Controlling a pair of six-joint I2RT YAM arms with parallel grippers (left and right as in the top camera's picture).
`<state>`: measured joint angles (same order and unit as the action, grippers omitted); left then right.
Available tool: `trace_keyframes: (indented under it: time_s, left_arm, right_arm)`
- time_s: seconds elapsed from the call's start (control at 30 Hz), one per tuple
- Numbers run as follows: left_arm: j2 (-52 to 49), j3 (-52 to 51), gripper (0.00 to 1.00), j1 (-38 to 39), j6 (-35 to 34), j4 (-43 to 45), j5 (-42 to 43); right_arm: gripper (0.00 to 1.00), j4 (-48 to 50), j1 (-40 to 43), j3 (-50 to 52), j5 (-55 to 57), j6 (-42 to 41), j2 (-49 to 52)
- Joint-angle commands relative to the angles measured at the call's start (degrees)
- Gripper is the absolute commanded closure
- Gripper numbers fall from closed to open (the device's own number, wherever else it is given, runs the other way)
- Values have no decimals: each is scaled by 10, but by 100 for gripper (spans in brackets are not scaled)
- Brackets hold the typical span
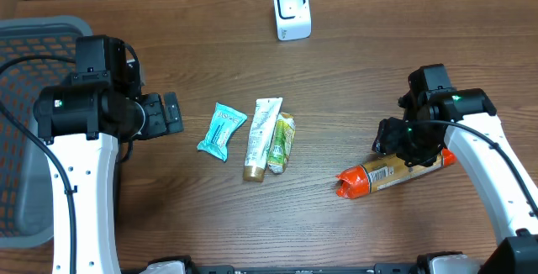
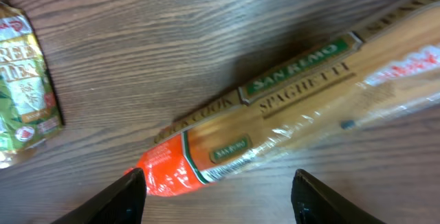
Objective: Scan the item barcode
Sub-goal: 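Lower the spaghetti pack and lay it horizontally on the right table, then open the right gripper and release the spaghetti pack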
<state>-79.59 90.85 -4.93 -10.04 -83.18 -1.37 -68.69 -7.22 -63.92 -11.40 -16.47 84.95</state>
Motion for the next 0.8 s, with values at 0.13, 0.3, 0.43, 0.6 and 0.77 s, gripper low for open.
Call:
trace_keyframes:
  time_s: [0.13, 0.3, 0.43, 0.6, 0.77]
  left_arm:
    - [-2, 7, 1, -3, 13, -2, -5]
    - [-2, 7, 0, -3, 13, -2, -5]
    - [-2, 7, 0, -3, 13, -2, -5]
    - [-2, 7, 0, -3, 13, -2, -5]
    - [-2, 7, 0, -3, 13, -2, -5]
  right_arm:
    - [32, 12, -2, 75, -35, 0, 7]
    - [31, 11, -2, 133, -146, 32, 7]
    - [31, 11, -2, 162, -164, 31, 7]
    - [32, 23, -3, 205, -168, 19, 7]
    - [32, 67, -3, 245, -167, -7, 7]
